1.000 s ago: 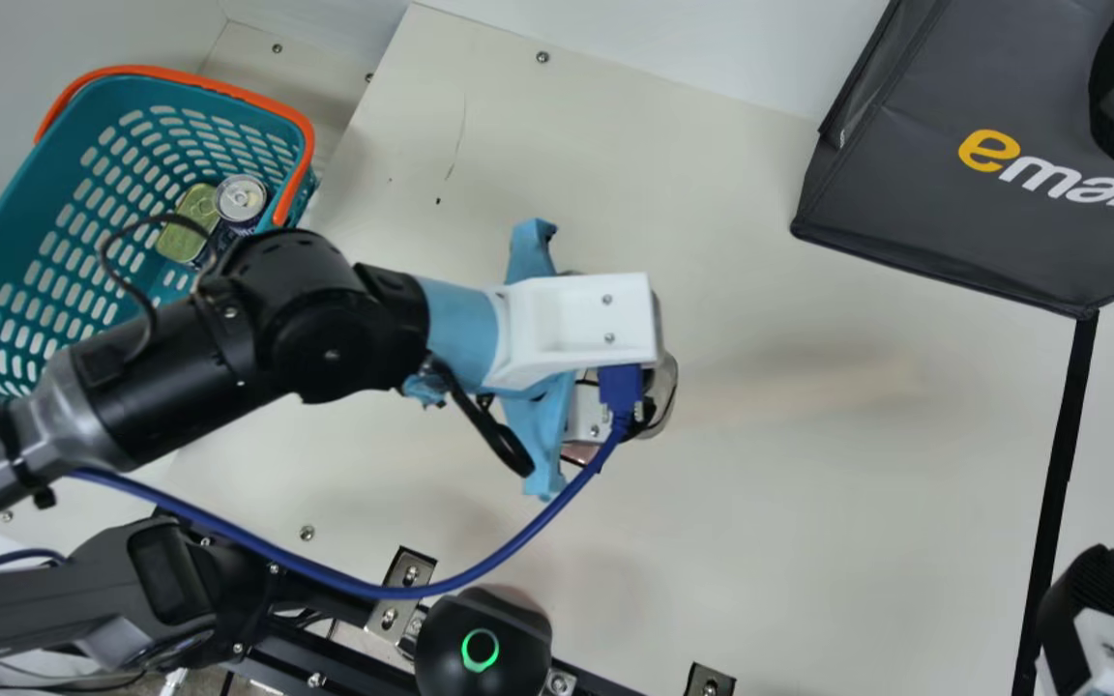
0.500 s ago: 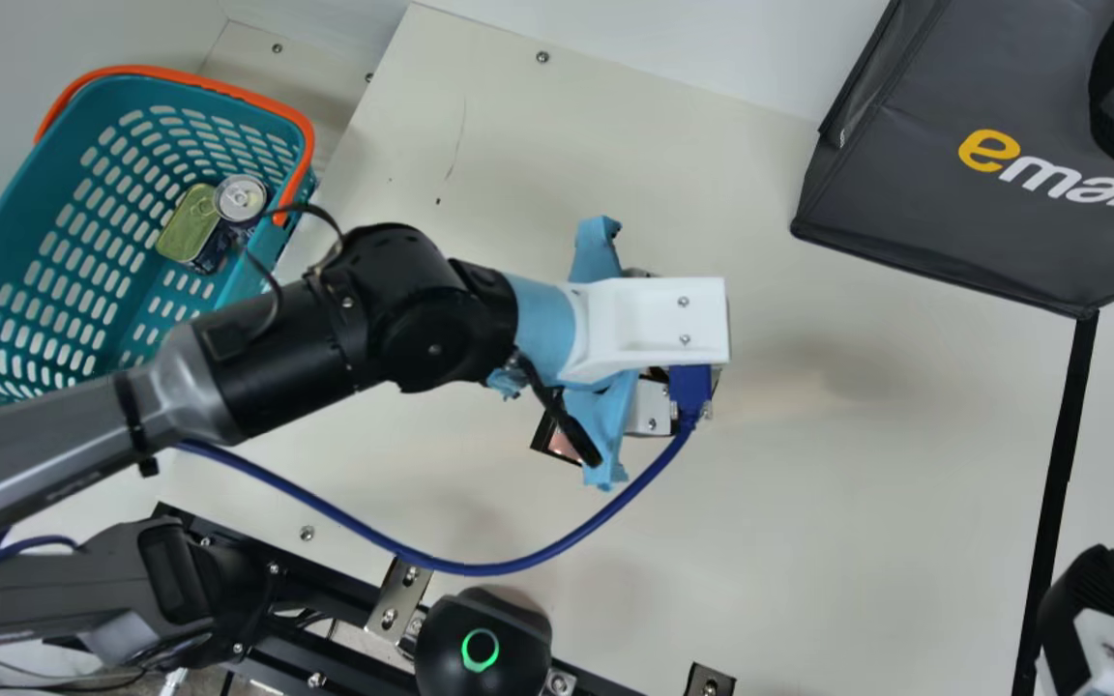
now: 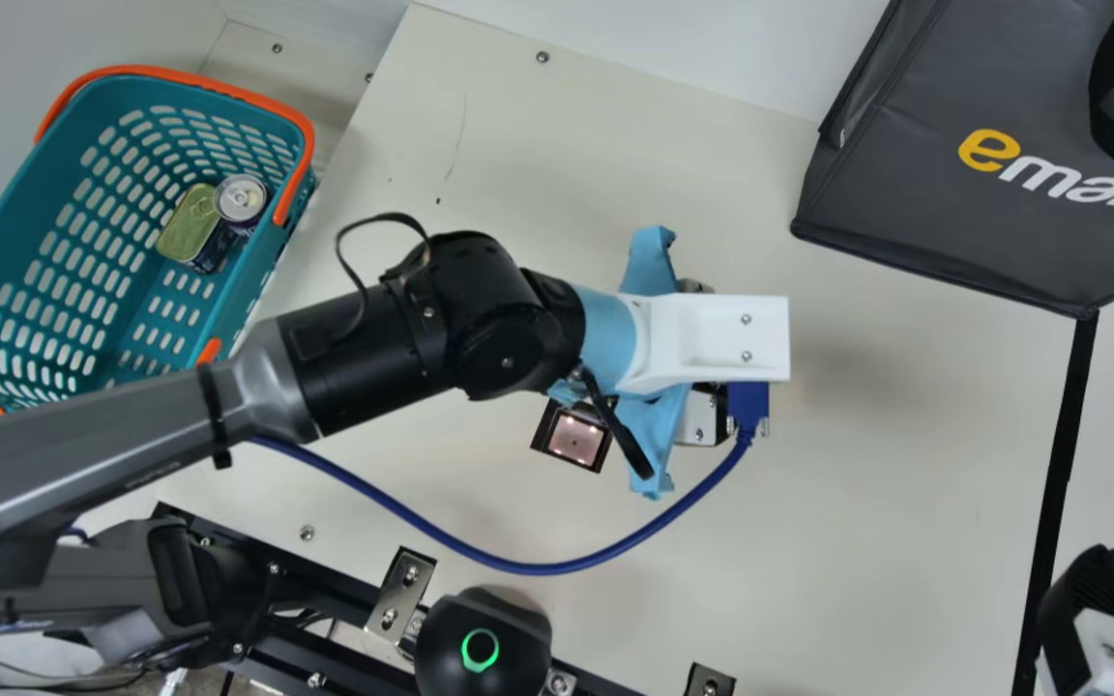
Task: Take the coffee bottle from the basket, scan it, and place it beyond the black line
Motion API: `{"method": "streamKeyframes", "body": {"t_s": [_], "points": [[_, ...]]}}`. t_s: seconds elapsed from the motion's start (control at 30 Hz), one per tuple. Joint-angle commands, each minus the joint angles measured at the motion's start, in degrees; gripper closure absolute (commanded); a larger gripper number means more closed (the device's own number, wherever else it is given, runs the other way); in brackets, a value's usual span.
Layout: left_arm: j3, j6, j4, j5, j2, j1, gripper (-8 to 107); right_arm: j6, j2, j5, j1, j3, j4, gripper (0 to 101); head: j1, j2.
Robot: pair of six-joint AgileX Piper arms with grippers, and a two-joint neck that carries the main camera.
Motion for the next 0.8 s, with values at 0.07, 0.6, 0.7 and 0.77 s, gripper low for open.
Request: {"method": "streamKeyframes", "body": {"t_s": [0.07, 0.6, 0.7, 0.77], "points": [[-0.28, -0.28, 0.09, -0.36, 0.78, -0.77, 89, 0.00, 0.00, 0.00, 0.00, 0.00, 0.00, 10, -1.48, 0.14], [-0.70, -0.34, 0.40, -1.46, 2.90, -1.79, 75, 0.00, 0.00, 0.00, 0.00, 0.00, 0.00, 10, -1.48, 0.14], [-0.95, -0.44, 0.47, -1.42, 3.00, -1.73, 65, 0.00, 0.00, 0.00, 0.00, 0.00, 0.00, 10, -1.48, 0.14], [-1.14, -0.54, 0.51, -1.39, 3.07, -1.70, 58, 0.00, 0.00, 0.00, 0.00, 0.00, 0.00, 10, -1.48, 0.14]]}}
